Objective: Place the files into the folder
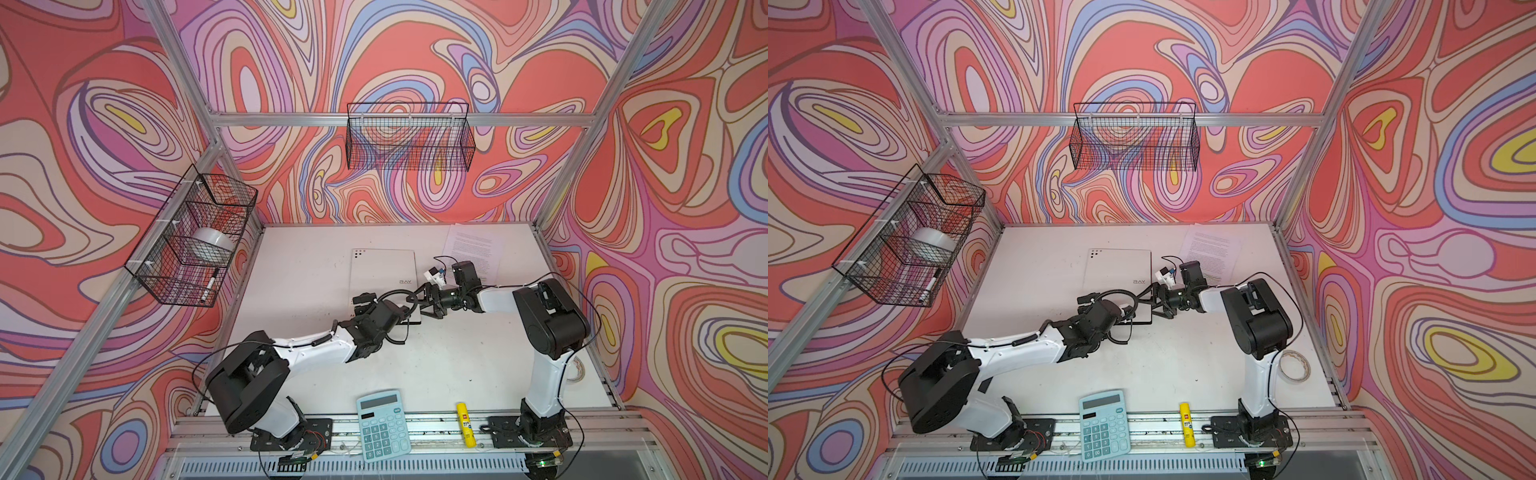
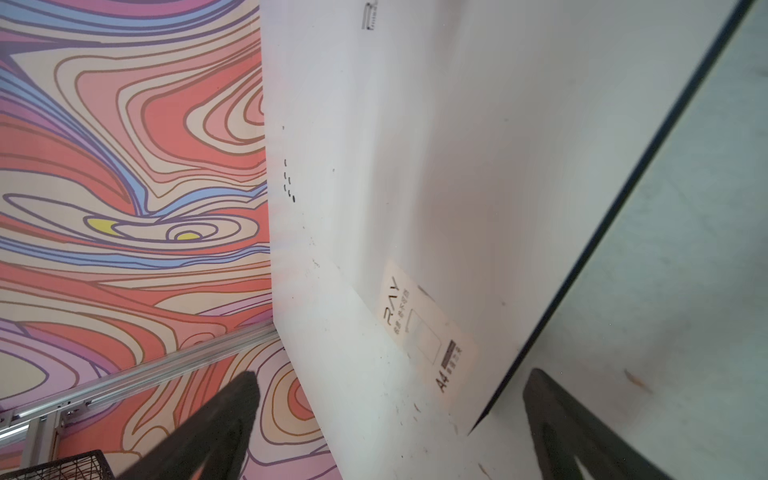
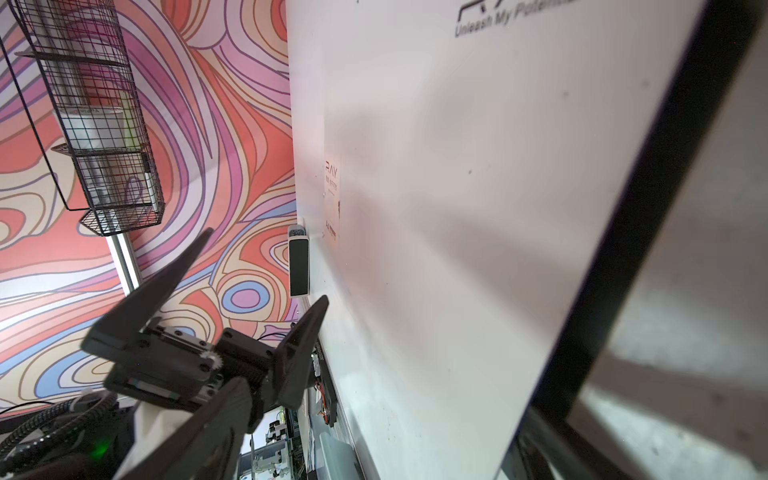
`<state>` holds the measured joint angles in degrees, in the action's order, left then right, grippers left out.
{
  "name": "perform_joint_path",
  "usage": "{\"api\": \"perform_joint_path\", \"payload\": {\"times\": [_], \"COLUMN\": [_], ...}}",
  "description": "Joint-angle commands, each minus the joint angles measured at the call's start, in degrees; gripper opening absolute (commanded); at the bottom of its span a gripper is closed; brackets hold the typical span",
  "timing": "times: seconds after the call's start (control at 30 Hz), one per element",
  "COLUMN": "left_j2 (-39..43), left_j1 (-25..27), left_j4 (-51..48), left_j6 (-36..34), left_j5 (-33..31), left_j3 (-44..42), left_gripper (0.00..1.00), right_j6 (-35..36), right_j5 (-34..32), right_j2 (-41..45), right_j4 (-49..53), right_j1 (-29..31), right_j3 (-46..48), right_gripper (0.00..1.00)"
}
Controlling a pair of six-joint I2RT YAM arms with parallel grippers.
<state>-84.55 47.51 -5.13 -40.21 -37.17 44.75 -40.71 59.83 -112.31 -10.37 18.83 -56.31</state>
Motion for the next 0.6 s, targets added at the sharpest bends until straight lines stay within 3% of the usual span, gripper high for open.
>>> {"api": "perform_joint_path", "payload": {"times": [0.0,0.33,0.57], "left_j2": [4.3,7.1,6.5], "left_j1": [-4.0,-18.4,-25.7], "left_j4": [-13.2,-29.0,-31.1], "left_j6": [6.6,22.6,28.3], "left_j5": [6.7,20.0,25.3], "left_j3": [5.1,18.2,19.8], "left_gripper": [1.00,1.00,1.00], "right_j6": [-2.1,-3.6,-3.8], "right_j5": [1.7,1.9,2.2], "right_j2": [-0.5,-0.8,-0.6], "right_j4": [-4.0,-5.4,-5.4], "right_j1": [0.3,0.3,0.3], "right_j3": [-1.2,-2.0,-2.2], "right_gripper": [0.98,0.98,0.98]}}
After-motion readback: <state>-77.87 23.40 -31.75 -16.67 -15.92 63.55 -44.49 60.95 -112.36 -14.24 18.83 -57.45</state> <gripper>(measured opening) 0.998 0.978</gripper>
